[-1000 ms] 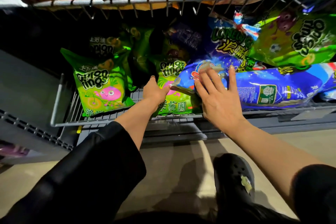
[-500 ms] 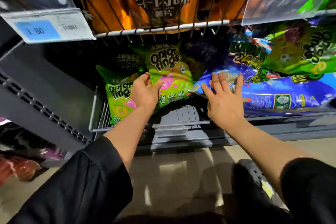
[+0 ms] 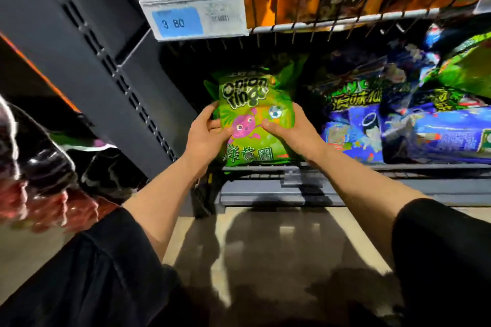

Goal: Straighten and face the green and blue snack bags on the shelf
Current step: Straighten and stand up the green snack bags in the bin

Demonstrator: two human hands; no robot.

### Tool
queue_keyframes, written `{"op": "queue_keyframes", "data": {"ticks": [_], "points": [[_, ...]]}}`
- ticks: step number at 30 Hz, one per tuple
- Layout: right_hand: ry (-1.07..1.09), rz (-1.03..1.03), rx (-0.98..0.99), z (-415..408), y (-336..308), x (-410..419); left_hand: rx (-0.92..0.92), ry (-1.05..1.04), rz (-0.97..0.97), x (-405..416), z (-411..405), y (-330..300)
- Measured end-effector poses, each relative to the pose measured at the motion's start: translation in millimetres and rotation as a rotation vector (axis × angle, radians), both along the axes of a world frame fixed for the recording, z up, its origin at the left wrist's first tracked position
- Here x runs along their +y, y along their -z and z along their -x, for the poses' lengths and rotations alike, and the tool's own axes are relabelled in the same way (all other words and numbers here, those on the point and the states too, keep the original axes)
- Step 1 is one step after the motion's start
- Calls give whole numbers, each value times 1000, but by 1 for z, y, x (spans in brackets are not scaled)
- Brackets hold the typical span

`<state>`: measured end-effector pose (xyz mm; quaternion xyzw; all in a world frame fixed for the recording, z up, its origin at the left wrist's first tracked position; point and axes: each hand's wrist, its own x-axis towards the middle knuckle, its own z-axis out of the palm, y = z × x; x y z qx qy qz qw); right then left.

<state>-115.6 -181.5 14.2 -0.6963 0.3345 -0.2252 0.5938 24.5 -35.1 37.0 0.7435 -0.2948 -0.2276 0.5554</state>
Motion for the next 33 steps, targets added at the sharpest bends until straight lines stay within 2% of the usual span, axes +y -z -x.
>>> {"op": "queue_keyframes", "data": {"ticks": [5,10,16,21,26,29,31,33], "points": [[-36,138,-62,-14,10,7,-28,29,9,0,-14,7],[-49,44,-125,-18,10,1,102,42,66,-9,-9,10],[-9,-44,-247,-21,12,1,130,-12,176,-17,-14,3],[67,-9,-334,-31,-10,-6,1,-30,234,-33,-16,-23],[-99,40,-105,-27,9,9,-30,-55,100,-20,-17,-2],[-135,81,-42,-30,21,14,-9,-28,61,-5,-17,14],[-139,-15,-34,-30,17,15,49,-5,97,-3,-14,13],[-134,-271,-121,-28,11,12,49,-26,95,-4,-8,12]]}}
